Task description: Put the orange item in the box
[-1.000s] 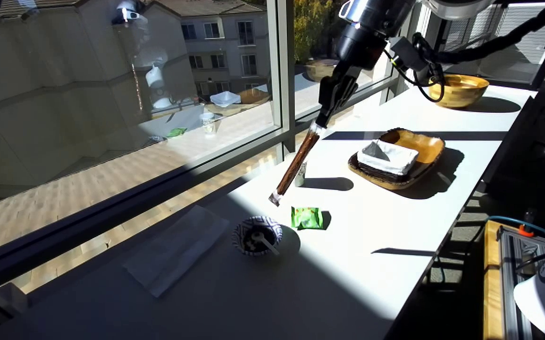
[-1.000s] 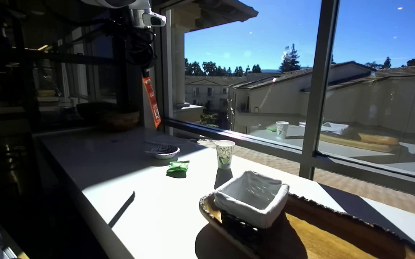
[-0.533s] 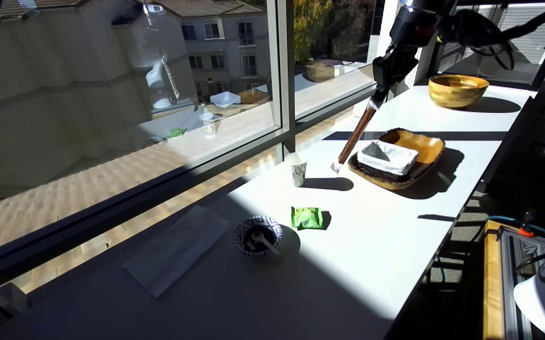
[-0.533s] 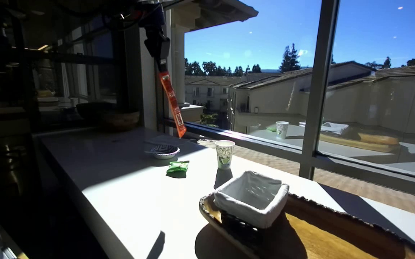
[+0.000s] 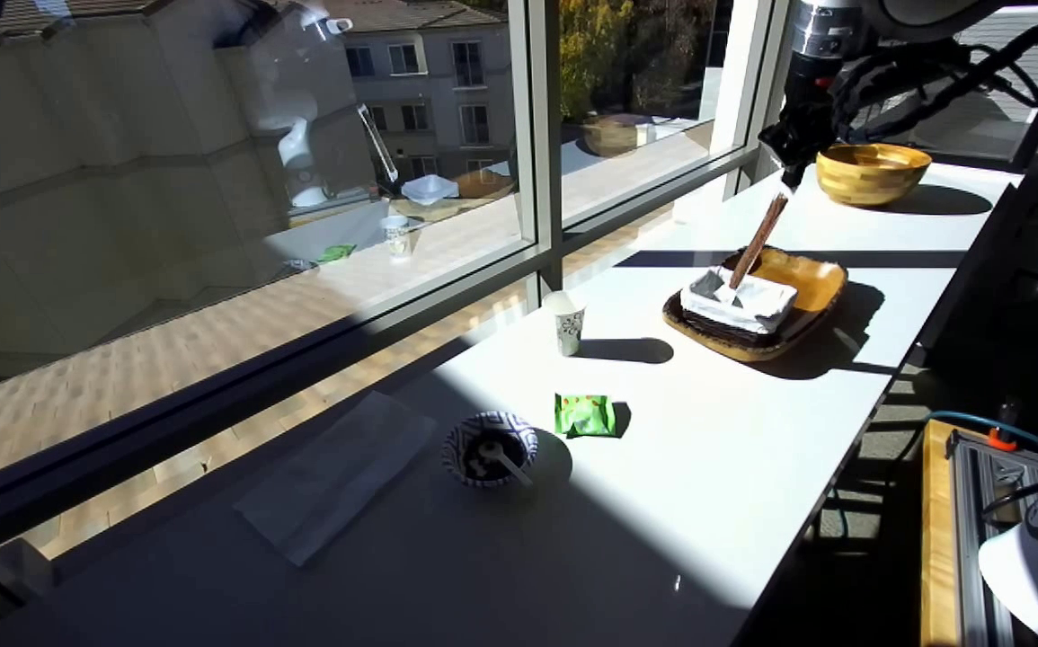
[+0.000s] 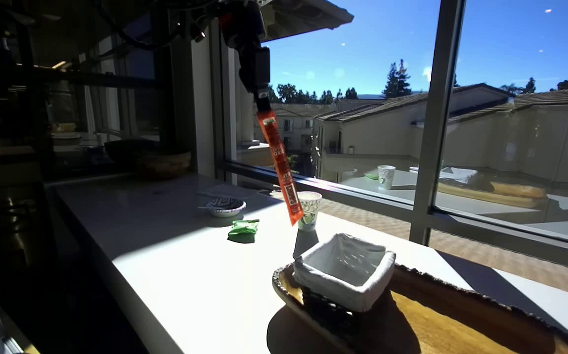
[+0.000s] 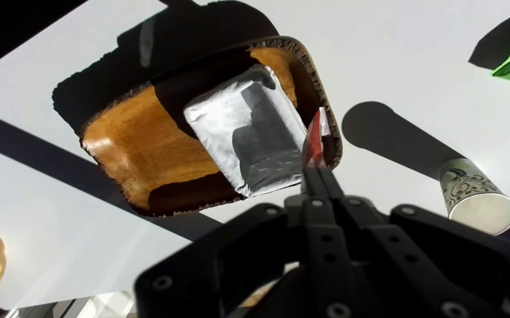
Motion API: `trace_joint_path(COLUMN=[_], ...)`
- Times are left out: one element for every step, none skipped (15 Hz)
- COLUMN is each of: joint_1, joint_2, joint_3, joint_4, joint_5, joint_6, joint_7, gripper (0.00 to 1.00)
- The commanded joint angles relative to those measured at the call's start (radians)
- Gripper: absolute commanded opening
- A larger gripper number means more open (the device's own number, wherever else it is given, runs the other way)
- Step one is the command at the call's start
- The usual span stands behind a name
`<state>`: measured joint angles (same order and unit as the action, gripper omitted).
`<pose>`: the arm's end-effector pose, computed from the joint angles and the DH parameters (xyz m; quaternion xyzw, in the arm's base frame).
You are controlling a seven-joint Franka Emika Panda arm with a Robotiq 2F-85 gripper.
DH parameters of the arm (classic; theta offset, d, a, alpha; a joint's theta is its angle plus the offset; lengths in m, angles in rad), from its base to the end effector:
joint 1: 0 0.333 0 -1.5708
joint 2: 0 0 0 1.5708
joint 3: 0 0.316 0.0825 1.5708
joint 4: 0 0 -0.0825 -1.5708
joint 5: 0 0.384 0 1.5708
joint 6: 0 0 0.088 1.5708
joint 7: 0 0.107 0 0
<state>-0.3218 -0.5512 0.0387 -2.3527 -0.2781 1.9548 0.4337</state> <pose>0.3809 -0.1276 0.5483 0.9375 -0.3086 0.0853 0.1363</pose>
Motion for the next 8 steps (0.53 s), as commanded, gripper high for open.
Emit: trace_joint_path(joint_1=[0.021,0.024,0.027,0.03,0.033,0.034,0.035,0.027], joint_2=[0.009,0.01,0.009,0.009,0.007,0.006,0.017,0.026], joint_3=[-0.025,-0.029,-0.028,-0.028,-0.027,-0.027,-0.024,-0.023], joint_4=[0.004,0.004,0.005,0.005,0.006,0.006,0.007,0.009], joint_5=[-0.017,-0.016,-0.016,-0.015,-0.015,-0.015,-0.015,-0.024], joint_6=[-0.009,-0.008,-0.008,-0.008,-0.008,-0.008,-0.013,-0.008], joint_7=[0.012,0.011,0.011,0.01,0.01,0.01,0.012,0.027], gripper=[0.01,0.01,0.01,0.01,0.01,0.0,0.0,0.0])
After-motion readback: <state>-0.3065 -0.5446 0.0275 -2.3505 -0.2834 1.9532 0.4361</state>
